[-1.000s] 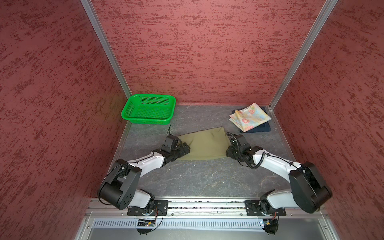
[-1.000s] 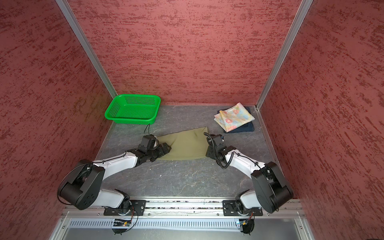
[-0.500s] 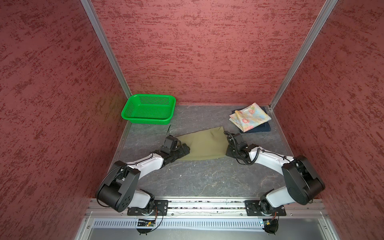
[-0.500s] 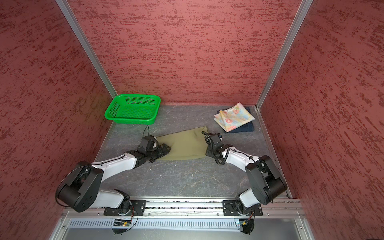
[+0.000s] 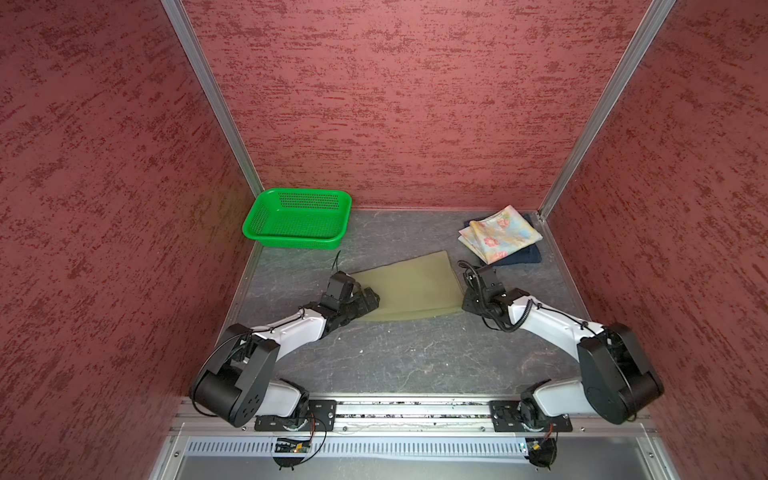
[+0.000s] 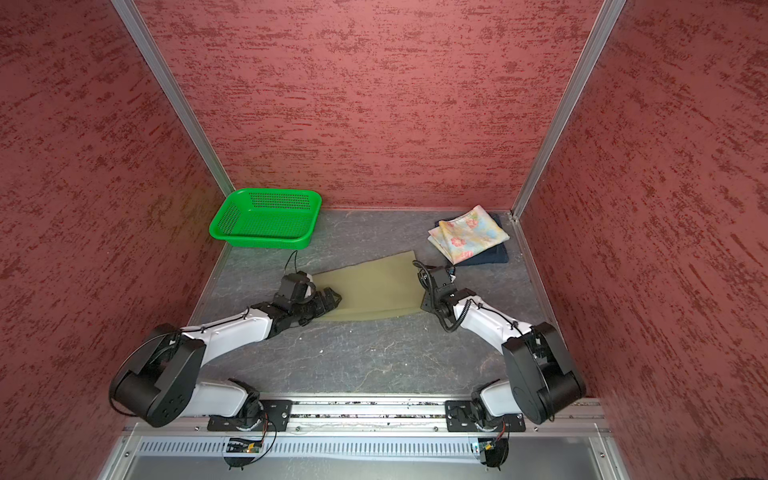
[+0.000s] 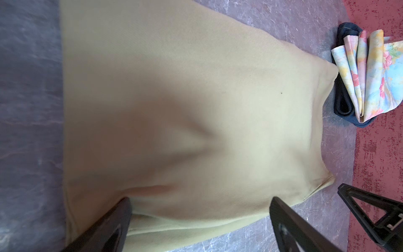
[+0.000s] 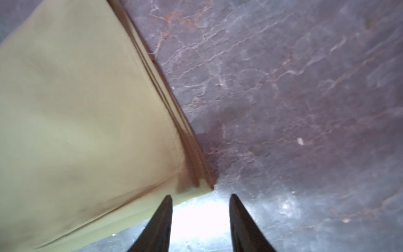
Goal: Fold and stack the skirts
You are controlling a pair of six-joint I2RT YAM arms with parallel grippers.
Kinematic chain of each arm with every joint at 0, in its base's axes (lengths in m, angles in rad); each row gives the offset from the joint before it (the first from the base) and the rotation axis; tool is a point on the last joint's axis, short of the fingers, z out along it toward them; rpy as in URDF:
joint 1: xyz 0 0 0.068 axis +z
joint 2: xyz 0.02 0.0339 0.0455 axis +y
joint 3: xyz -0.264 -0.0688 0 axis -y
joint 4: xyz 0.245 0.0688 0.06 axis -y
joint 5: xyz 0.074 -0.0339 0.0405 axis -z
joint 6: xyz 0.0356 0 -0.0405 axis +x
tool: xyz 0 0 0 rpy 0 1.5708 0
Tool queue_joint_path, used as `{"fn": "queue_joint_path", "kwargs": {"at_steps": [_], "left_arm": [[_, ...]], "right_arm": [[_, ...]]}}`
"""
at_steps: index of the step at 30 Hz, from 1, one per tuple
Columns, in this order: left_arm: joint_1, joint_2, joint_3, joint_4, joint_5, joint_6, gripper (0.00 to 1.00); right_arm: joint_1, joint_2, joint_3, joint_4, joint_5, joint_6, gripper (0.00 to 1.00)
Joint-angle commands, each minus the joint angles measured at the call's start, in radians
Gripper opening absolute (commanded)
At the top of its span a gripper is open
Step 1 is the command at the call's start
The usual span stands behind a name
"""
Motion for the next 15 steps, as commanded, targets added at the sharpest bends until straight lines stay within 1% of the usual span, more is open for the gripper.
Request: {"fn": "queue_joint_path", "kwargs": {"at_steps": [1, 3, 5, 6, 10, 13, 15], "left_arm": [[0.006, 0.030, -0.038, -0.131, 0.003, 0.005, 1.00], [0.006, 0.030, -0.037, -0.131, 0.003, 0.005, 1.00], [0.006, 0.031, -0.034, -0.131, 0.003, 0.005, 1.00], [0.006, 0.032, -0.030, -0.131, 0.003, 0.004, 1.00], [0.003, 0.033, -0.019, -0.138, 0.004, 0.005, 1.00], [0.002, 0.029, -0.017, -0.141, 0.002, 0.007, 1.00], [0.002, 0.028, -0.018, -0.141, -0.001, 0.010, 1.00]], "right_arm": [[-0.019, -0.049, -0.011, -0.030, -0.009, 0.027, 0.68], [-0.025, -0.063, -0.034, -0.002, -0.056, 0.063, 0.75], [-0.027, -0.066, -0.059, 0.039, -0.097, 0.118, 0.81], [-0.027, -0.064, -0.073, 0.067, -0.112, 0.153, 0.82], [-0.030, -0.055, -0.121, 0.177, -0.158, 0.281, 0.82], [-0.030, -0.055, -0.166, 0.249, -0.162, 0.395, 0.80], [-0.032, -0.055, -0.211, 0.319, -0.156, 0.482, 0.76]]}}
